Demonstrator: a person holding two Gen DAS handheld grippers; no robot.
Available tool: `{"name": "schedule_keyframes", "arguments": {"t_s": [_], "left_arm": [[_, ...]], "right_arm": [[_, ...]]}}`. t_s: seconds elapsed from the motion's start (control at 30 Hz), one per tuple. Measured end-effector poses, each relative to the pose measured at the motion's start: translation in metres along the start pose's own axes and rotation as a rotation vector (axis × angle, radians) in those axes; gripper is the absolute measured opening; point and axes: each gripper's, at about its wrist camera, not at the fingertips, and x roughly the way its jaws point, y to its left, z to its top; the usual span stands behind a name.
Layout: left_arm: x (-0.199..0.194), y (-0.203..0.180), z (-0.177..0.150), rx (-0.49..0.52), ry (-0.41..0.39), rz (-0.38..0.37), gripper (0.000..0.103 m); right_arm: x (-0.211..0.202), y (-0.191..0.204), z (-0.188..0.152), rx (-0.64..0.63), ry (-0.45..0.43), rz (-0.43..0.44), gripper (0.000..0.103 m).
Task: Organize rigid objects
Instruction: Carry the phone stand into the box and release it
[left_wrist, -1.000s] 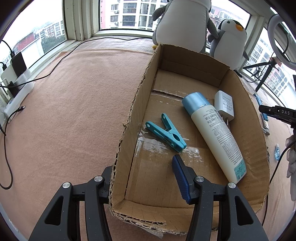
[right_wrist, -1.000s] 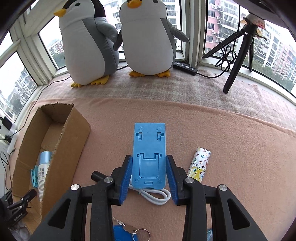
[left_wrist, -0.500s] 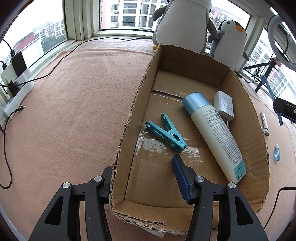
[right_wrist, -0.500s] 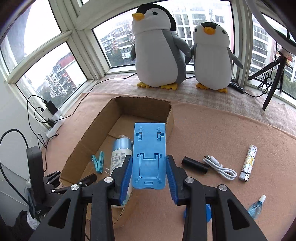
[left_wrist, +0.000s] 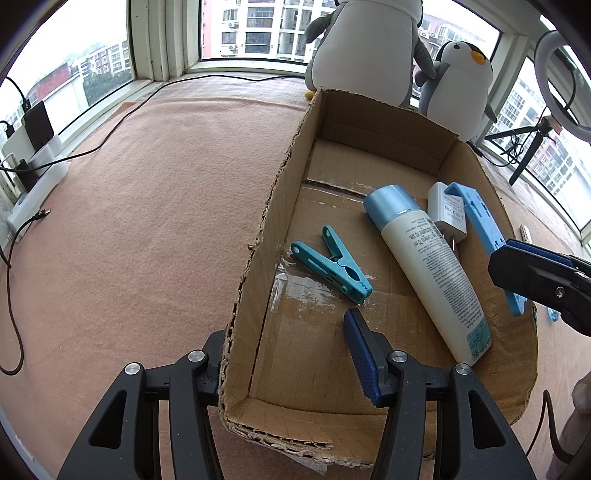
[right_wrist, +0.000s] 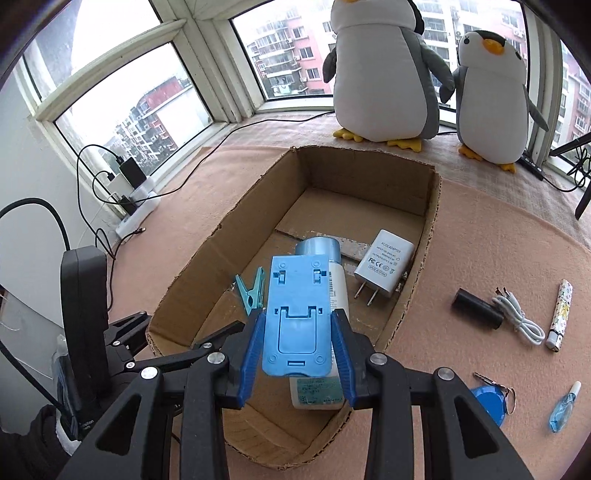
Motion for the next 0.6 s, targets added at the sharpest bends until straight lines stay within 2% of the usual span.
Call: {"name": "schedule_keyframes", "arguments": {"t_s": [0.03,0.1,0.13,0.6], "left_arm": [[0.0,0.0,0.0,0.0,0.0,0.0,0.057],[0.0,0.0,0.0,0.0,0.0,0.0,0.057],[0.0,0.0,0.0,-0.001,-0.001,0.0,0.057],[0.0,0.001,0.002,-0.001,-0.003,0.0,0.057]], "right_arm": [[-0.001,0.001,0.0,0.0,-0.002,-0.004,0.04],[-0.002,0.0,-0.001,0.003,-0.01,-0.001,0.053],[-0.002,0.0,-0.001,0.007,-0.012,0.0,0.054],[-0.016,-0.016,0.0,0.054,-0.043,-0.004,0.055]]}}
